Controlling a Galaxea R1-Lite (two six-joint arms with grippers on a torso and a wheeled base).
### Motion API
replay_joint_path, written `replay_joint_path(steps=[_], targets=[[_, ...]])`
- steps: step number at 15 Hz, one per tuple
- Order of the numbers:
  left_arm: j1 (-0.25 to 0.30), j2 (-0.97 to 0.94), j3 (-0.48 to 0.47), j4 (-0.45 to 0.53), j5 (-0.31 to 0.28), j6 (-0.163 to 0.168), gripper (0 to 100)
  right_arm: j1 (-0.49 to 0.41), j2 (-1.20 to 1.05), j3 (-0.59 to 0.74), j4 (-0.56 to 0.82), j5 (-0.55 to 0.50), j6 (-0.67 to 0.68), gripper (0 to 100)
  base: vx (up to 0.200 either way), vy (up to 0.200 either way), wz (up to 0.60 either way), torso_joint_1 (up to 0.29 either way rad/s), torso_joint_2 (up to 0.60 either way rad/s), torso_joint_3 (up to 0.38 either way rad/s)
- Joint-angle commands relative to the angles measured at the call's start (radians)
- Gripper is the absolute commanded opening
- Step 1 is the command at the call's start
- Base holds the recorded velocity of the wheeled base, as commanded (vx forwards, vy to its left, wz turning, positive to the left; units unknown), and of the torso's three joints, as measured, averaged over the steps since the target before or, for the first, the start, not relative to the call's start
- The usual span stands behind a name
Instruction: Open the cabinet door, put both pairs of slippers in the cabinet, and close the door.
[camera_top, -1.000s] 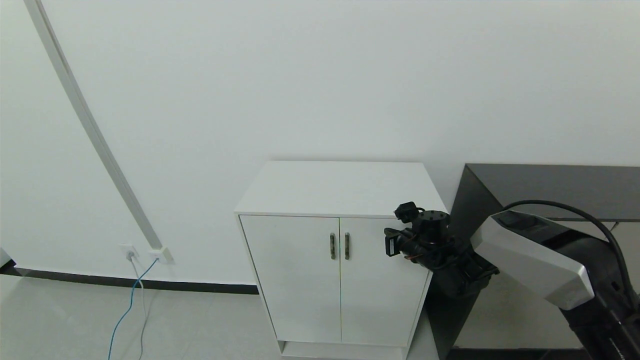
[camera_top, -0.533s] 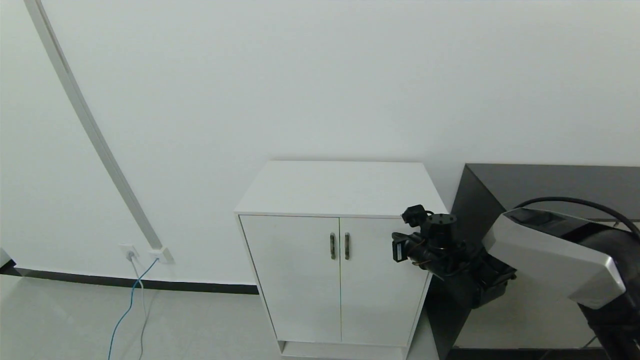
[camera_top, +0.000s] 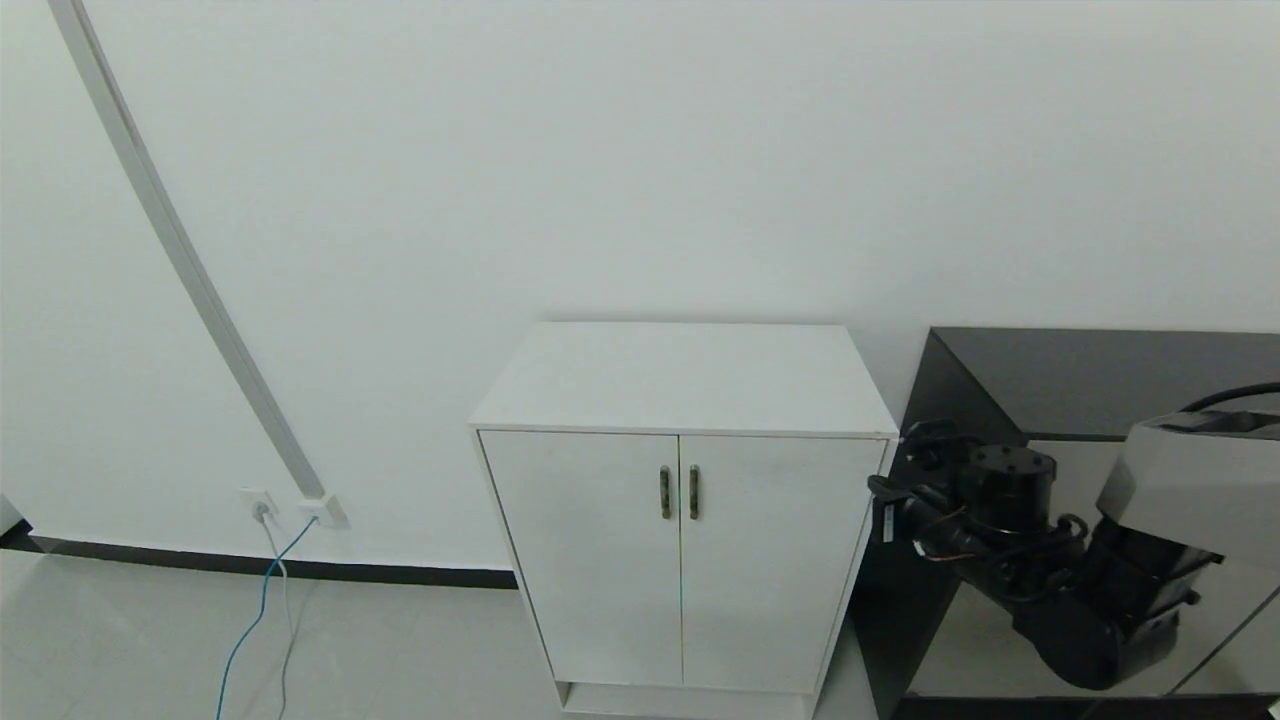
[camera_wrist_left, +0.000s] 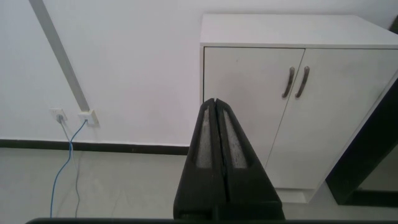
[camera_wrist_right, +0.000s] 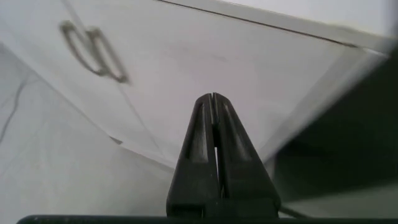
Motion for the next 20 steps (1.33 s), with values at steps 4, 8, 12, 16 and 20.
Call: replay_joint_path(steps=[4,8,12,16,20], targets=[[0.0,0.001,0.0,0.0,0.001,0.0,0,-0.146,-0.155,0.268,-0.123,-0.012,0.0,0,0.0,0.0,0.0,0.0,0.0,0.0],[0.0,0.001,0.0,0.0,0.004,0.0,0,-0.236,-0.263,0.434,-0.167,-0.012,-0.001,0,0.0,0.0,0.0,0.0,0.0,0.0],[0.0,0.001,0.0,0.0,0.004,0.0,0,-0.313,-0.392,0.55,-0.166,-0.012,-0.004,0,0.0,0.0,0.0,0.0,0.0,0.0],[0.0,0.001,0.0,0.0,0.004,0.0,0,-0.342,-0.521,0.634,-0.152,-0.009,-0.015,0,0.0,0.0,0.0,0.0,0.0,0.0],[0.0,0.001,0.0,0.0,0.004,-0.002,0,-0.342,-0.671,0.634,-0.012,-0.005,-0.016,0,0.0,0.0,0.0,0.0,0.0,0.0]])
